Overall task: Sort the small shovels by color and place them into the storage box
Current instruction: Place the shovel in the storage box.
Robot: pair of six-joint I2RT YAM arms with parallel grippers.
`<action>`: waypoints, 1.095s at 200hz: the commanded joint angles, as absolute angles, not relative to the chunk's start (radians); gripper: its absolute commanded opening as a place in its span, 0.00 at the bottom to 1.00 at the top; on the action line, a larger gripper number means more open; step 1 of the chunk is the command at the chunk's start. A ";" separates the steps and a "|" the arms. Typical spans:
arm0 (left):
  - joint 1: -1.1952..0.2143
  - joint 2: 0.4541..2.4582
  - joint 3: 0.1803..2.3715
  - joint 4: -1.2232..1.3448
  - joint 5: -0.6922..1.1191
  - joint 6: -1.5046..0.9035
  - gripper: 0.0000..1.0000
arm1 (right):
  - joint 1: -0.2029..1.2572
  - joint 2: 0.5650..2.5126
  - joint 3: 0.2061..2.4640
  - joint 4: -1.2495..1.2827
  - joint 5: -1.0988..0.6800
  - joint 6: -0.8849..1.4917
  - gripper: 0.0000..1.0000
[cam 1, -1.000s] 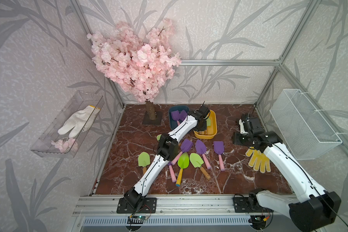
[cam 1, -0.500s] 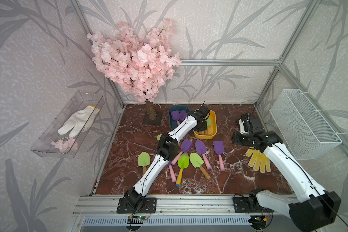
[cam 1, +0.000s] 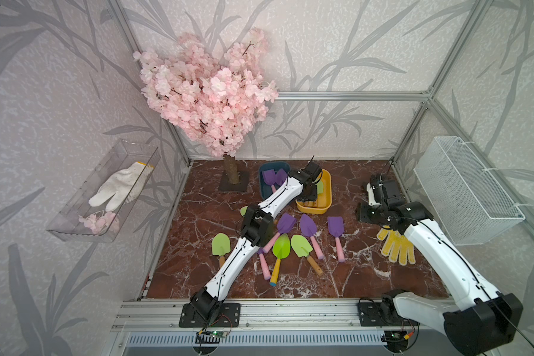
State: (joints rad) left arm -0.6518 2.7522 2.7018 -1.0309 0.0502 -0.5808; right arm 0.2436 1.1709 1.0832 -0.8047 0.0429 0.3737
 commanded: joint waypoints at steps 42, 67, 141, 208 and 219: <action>-0.655 2.599 2.738 -1.013 0.012 -0.583 0.55 | 0.238 1.160 1.103 -0.826 0.044 0.389 0.53; -0.665 2.551 2.743 -1.010 0.007 -0.584 0.55 | 0.239 1.152 1.115 -0.839 0.040 0.397 0.53; -0.718 2.187 2.587 -1.075 -0.187 -0.524 0.58 | 0.269 1.132 1.161 -0.884 0.004 0.435 0.52; -0.719 1.640 1.932 -1.048 -0.379 -0.543 0.64 | 0.467 1.147 1.172 -0.905 0.078 0.501 0.52; -0.717 1.564 1.832 -1.046 -0.406 -0.560 0.65 | 0.495 1.150 1.170 -0.910 0.085 0.512 0.51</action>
State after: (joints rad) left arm -0.7242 1.6730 2.0068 -1.0309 -0.2985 -0.5419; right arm 0.4480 1.1492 1.1442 -0.8772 0.0448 0.4725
